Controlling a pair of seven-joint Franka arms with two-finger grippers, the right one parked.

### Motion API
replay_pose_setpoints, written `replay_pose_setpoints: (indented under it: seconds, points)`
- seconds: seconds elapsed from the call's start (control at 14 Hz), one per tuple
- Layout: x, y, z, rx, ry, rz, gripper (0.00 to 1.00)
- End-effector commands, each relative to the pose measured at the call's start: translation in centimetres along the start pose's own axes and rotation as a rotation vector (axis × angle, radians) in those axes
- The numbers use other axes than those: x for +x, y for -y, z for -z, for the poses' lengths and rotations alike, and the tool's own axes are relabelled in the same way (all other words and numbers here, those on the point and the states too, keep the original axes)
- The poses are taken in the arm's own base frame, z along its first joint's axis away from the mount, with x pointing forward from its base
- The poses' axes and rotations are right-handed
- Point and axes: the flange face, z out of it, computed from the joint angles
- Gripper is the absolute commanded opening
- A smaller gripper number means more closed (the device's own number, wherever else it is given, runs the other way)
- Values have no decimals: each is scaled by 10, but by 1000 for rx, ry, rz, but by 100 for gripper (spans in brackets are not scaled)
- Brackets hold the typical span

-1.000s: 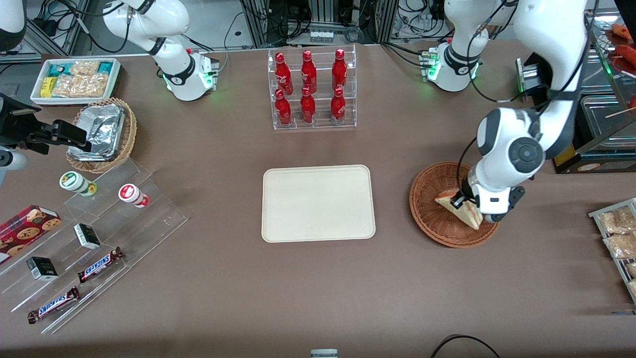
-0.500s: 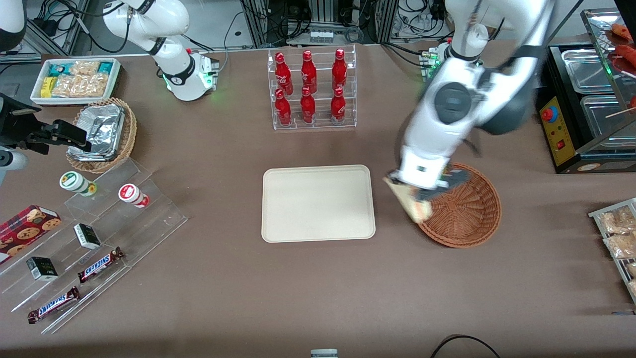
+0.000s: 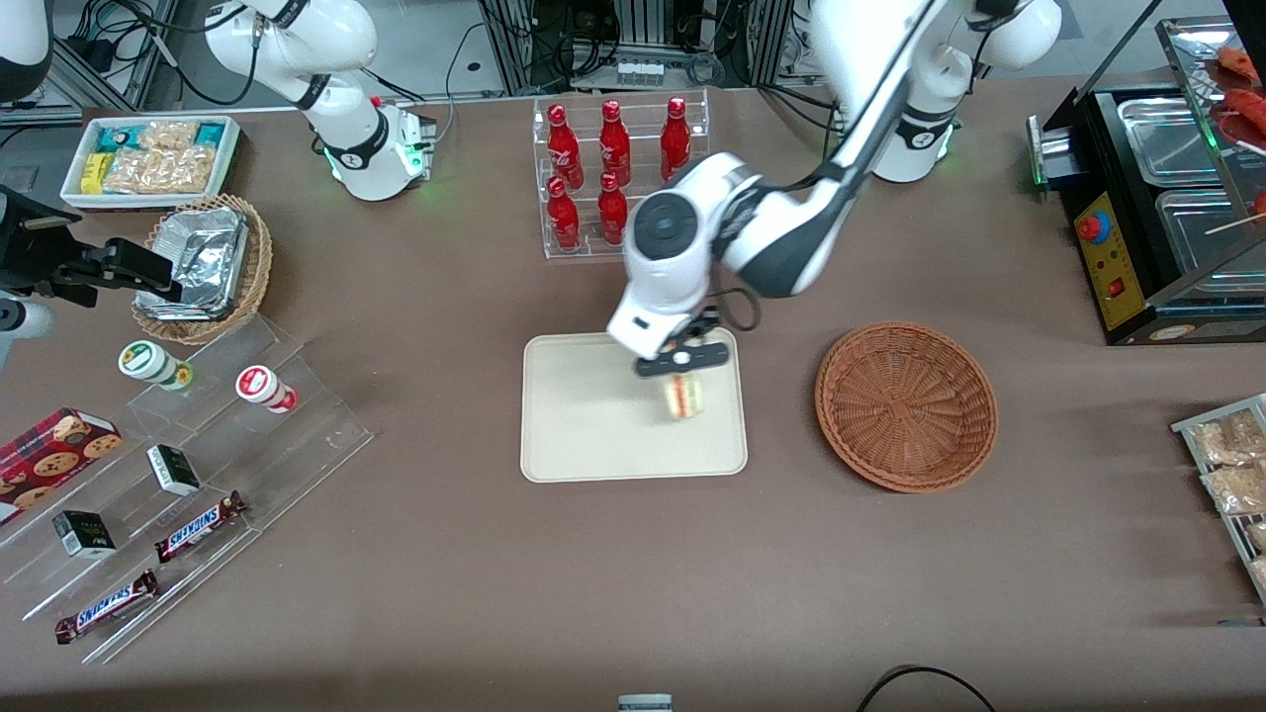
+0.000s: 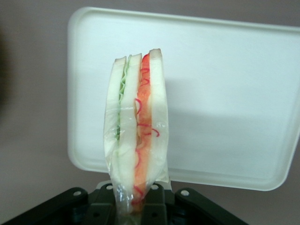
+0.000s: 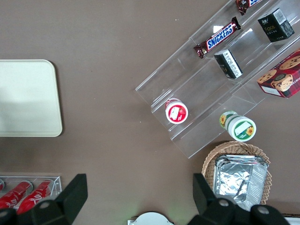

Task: Place sandwich from basket to tray
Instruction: 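Lift the sandwich and carry it over the cream tray, then lower the sandwich onto the tray and open the left gripper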

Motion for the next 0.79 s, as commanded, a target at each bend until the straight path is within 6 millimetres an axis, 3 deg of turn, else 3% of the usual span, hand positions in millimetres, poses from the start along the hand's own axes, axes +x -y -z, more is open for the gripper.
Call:
replay_pose_setpoints:
  seconds: [0.0, 0.29, 0.57, 0.64, 0.71]
  points:
    - [4, -27, -18, -13, -54, -46, 0]
    - [-1, -32, -67, 50, -44, -161, 0]
    - [-8, -43, -92, 31, -63, -198, 0]
    - [-12, -46, -95, 35, -60, -201, 35]
    - [-10, -45, -93, 32, -66, -199, 93]
